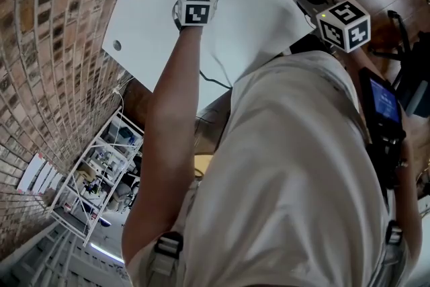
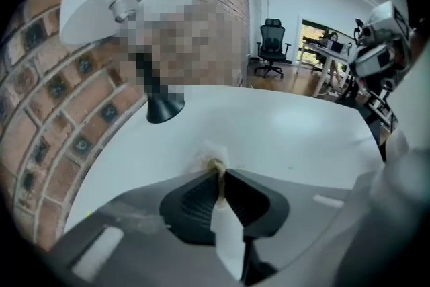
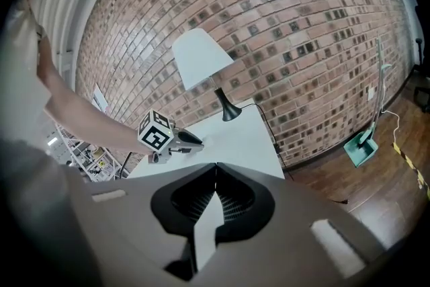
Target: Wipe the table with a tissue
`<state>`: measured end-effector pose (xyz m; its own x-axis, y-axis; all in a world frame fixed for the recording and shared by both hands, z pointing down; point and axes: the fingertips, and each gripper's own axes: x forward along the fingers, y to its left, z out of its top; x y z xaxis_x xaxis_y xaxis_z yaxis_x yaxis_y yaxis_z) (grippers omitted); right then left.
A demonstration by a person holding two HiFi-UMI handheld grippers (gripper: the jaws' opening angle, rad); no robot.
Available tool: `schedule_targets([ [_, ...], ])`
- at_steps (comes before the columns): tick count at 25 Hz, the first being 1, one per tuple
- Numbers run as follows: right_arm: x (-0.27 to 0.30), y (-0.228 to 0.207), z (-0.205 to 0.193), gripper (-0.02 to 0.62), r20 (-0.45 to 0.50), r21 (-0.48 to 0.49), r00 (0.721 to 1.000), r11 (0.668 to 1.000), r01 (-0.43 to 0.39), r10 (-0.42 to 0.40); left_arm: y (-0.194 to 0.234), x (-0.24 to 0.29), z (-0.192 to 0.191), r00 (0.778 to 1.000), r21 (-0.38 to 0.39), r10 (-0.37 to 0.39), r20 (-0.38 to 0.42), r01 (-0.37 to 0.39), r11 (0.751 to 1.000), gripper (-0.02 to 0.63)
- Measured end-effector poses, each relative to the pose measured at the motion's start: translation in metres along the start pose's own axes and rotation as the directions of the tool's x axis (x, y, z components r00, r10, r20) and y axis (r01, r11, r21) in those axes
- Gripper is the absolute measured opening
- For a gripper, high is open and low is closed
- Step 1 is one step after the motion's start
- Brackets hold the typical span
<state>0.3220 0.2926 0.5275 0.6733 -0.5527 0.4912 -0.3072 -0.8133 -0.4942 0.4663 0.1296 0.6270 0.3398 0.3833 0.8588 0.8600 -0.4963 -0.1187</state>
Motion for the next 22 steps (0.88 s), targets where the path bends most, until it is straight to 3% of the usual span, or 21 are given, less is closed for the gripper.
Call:
schedule_targets([
  [5,0.004,0.006,0.003,0.008,0.005,-0.007,1.000,1.000,-0.018,0.018,-0.036,0.001,0.002,0.997,0.188,-0.068,-0.019,0.071,0.980,0.038],
  [11,0.005,0.008,0.004,0.008,-0.004,-0.026,1.000,0.999,-0.022,0.022,-0.059,-0.005,-0.002,0.990,0.336,-0.136,-0.033,0.139,0.931,0.040],
  [13,0.005,0.007,0.005,0.008,-0.005,-0.033,1.000,0.999,-0.019,0.019,-0.048,-0.008,-0.005,0.997,0.313,-0.075,0.000,0.071,0.947,0.040],
  [16,0.005,0.005,0.006,0.008,-0.003,-0.029,1.000,0.999,-0.014,0.014,-0.026,-0.007,-0.012,1.000,0.212,0.025,0.010,-0.027,0.977,0.043],
  [22,0.003,0.002,0.003,0.008,0.000,-0.018,1.000,1.000,-0.004,0.004,-0.032,-0.006,-0.011,0.998,0.188,0.064,-0.012,-0.061,0.980,0.038],
])
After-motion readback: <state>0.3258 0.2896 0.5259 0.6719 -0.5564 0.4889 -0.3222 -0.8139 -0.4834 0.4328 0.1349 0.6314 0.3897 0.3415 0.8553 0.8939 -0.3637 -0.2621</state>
